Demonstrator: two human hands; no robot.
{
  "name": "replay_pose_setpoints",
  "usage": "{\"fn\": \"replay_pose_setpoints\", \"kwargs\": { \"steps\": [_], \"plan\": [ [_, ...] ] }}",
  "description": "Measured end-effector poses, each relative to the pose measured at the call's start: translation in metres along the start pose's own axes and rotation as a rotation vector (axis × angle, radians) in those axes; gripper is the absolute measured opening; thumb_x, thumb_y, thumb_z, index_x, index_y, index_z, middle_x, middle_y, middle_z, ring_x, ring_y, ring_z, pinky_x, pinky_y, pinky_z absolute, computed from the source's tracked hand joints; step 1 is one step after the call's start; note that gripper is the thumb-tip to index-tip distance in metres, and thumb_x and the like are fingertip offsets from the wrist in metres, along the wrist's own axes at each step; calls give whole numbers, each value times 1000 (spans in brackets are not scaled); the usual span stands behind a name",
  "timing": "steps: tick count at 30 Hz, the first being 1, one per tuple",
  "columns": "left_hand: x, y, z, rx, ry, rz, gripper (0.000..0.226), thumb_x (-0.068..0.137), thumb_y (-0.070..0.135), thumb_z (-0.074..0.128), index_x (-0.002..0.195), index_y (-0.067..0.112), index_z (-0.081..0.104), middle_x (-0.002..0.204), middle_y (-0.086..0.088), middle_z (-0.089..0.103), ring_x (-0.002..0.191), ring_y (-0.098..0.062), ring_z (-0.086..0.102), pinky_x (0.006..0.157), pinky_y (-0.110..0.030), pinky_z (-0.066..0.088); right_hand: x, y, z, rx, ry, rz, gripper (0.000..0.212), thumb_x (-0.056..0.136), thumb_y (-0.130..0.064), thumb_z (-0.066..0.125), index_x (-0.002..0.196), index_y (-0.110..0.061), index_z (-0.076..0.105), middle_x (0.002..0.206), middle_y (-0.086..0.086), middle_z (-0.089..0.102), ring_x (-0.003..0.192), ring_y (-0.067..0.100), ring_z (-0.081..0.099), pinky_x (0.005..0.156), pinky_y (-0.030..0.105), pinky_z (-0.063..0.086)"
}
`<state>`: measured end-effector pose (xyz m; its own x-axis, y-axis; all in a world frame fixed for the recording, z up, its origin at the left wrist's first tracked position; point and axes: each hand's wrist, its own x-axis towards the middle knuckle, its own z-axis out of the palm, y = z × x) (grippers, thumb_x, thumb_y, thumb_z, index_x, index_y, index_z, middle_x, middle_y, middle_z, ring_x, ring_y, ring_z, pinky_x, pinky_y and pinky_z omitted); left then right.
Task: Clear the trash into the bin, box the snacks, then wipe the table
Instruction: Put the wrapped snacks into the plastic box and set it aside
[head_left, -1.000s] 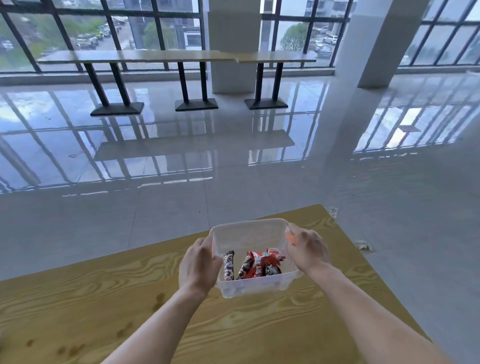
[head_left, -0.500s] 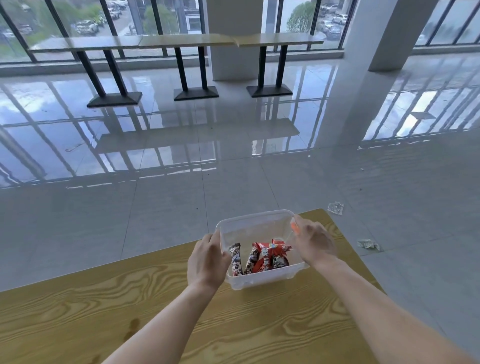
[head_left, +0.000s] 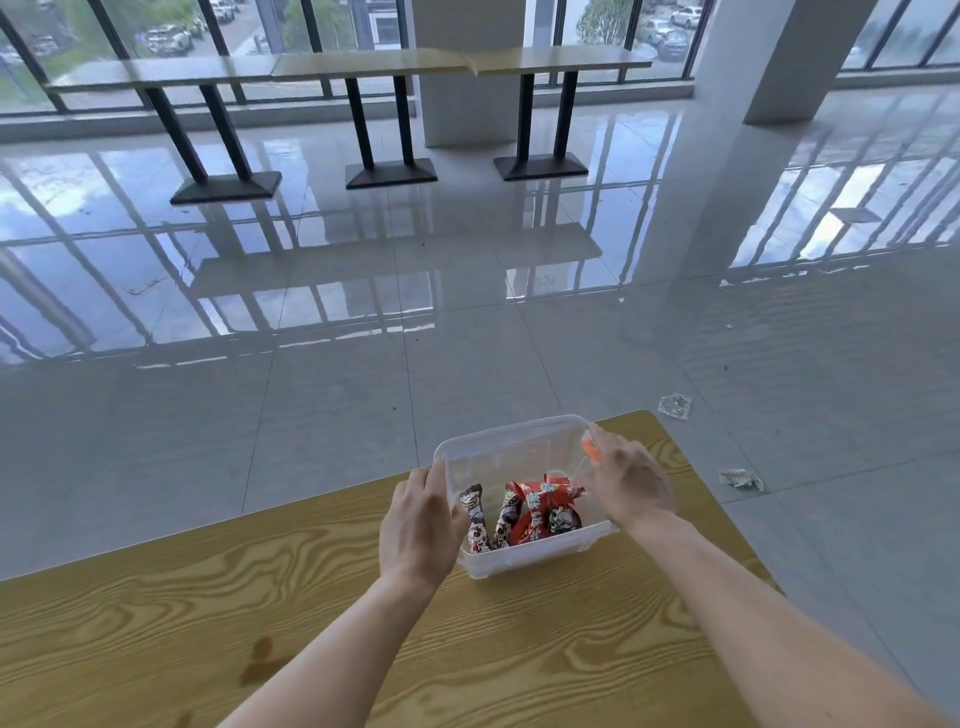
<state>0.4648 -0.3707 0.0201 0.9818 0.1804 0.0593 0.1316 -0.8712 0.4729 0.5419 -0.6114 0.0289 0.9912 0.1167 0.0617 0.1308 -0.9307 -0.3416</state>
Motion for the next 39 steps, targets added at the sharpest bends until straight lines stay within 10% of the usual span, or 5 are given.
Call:
{"fn": "replay_pose_setpoints", "kwargs": {
  "steps": [18,39],
  "plan": [
    [-7,-9,-31,114,29,38,61,89,41,52,141,17,33,126,-6,51,115,-26,51,87,-39,47,-9,-27,-14,-21,39,-62,57,87,-19,71,138,-9,48,128,12,60,118,30,54,97,35,47],
    [-191,-177,-153,224,157,-281,71,89,48,50,150,21,25,157,-10,27,146,-24,20,115,-44,27,-134,-244,30,-28,-112,-504,59,90,-41,63,142,-19,44,139,-1,52,126,26,48,102,40,42]
  ]
}}
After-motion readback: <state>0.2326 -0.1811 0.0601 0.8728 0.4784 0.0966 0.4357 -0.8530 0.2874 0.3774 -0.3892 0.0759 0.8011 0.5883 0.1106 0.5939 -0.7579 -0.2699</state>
